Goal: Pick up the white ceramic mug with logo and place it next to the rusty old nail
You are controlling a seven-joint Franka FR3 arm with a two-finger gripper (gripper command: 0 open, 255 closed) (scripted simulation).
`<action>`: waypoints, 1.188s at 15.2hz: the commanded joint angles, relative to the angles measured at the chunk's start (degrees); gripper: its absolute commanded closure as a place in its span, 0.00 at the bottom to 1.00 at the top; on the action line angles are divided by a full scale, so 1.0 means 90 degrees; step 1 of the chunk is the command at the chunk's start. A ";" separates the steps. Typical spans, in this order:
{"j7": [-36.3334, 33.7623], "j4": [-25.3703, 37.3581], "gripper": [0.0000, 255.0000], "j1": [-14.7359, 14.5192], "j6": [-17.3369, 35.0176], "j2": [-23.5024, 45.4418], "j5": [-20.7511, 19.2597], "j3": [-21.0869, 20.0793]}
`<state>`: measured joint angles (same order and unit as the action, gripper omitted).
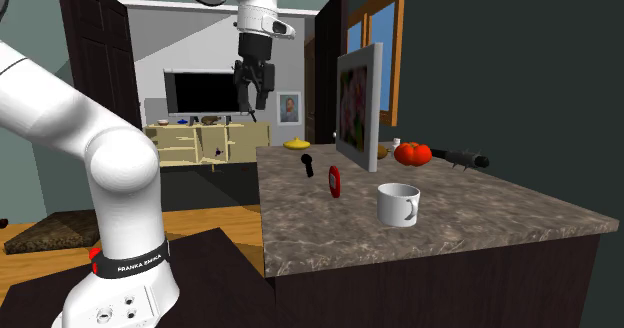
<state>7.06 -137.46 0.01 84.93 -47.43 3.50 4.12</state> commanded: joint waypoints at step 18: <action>0.0996 0.0783 0.00 0.0200 0.2810 0.3545 -0.0821 0.0677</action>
<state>15.48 -131.84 1.73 108.89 -18.15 -3.69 9.84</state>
